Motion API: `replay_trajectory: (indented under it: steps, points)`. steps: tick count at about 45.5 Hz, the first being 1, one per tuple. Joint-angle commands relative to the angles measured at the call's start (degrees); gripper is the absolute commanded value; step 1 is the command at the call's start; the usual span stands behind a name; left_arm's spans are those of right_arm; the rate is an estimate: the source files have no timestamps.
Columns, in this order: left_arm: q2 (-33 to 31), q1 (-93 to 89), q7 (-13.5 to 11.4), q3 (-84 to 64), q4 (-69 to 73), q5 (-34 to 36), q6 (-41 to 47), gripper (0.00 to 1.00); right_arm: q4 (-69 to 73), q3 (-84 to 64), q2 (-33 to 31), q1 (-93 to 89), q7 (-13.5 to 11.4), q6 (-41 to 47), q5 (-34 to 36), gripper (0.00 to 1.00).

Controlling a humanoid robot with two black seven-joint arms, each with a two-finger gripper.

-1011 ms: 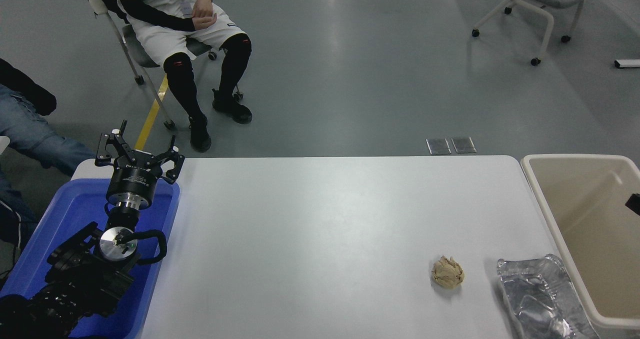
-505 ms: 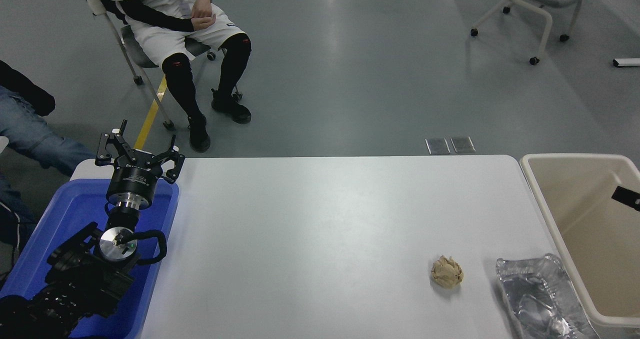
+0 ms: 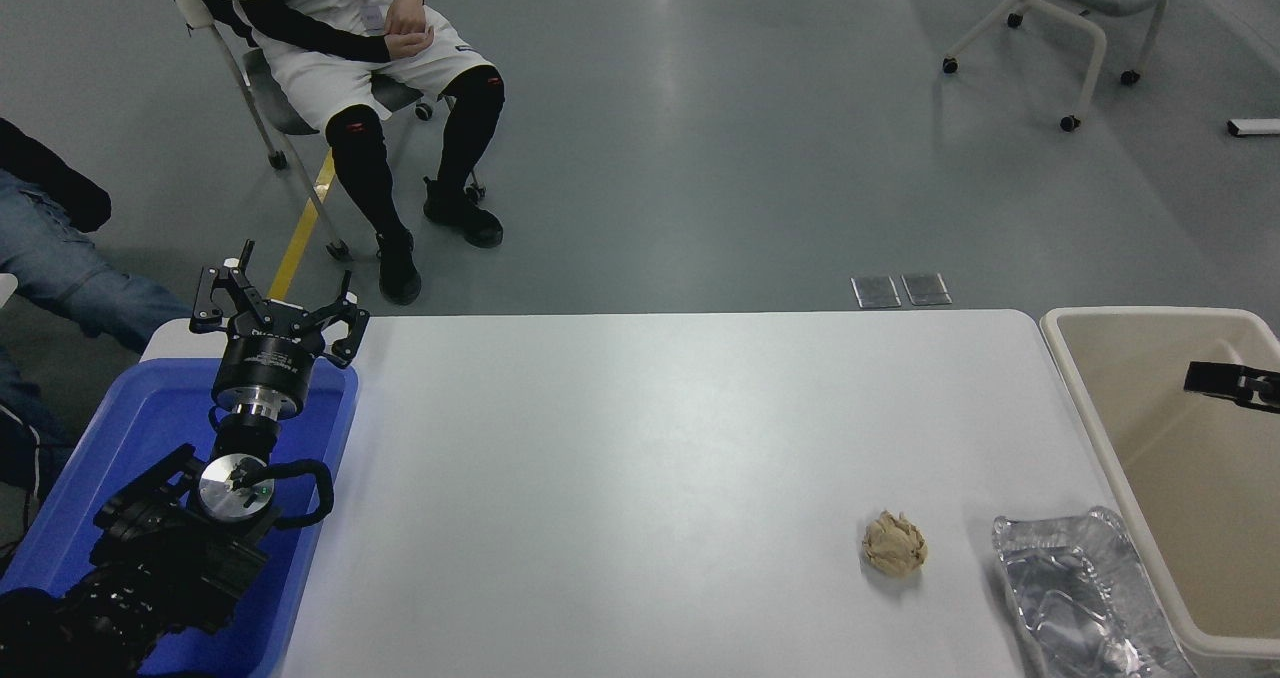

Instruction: Pick up paper cup place in dustbin

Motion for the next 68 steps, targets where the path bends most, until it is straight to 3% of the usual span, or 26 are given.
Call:
replay_trajectory:
  steps: [1, 9, 21, 31, 68]
  points:
    - [0.0, 0.0, 0.0, 0.0, 0.0, 0.01, 0.04, 0.99, 3.37, -8.08, 4.22, 10.79, 0.08, 11.51, -0.04, 1.0]
    - [0.0, 0.0, 0.0, 0.0, 0.0, 0.01, 0.04, 0.99, 3.63, -14.07, 10.2, 20.38, 0.08, 29.35, 0.05, 1.0]
    - [0.0, 0.0, 0.0, -0.09, 0.0, 0.01, 0.04, 0.99, 3.81, -12.05, 11.08, 26.0, 0.08, 41.41, -0.04, 1.0]
    - [0.0, 0.0, 0.0, 0.0, 0.0, 0.01, 0.04, 0.99, 3.54, -8.27, 15.74, 28.12, 0.17, 41.41, 0.05, 1.0]
    - [0.0, 0.0, 0.0, 0.0, 0.0, 0.01, 0.04, 0.99, 1.53, 2.02, 18.82, 29.97, 0.17, 41.41, -4.52, 1.0]
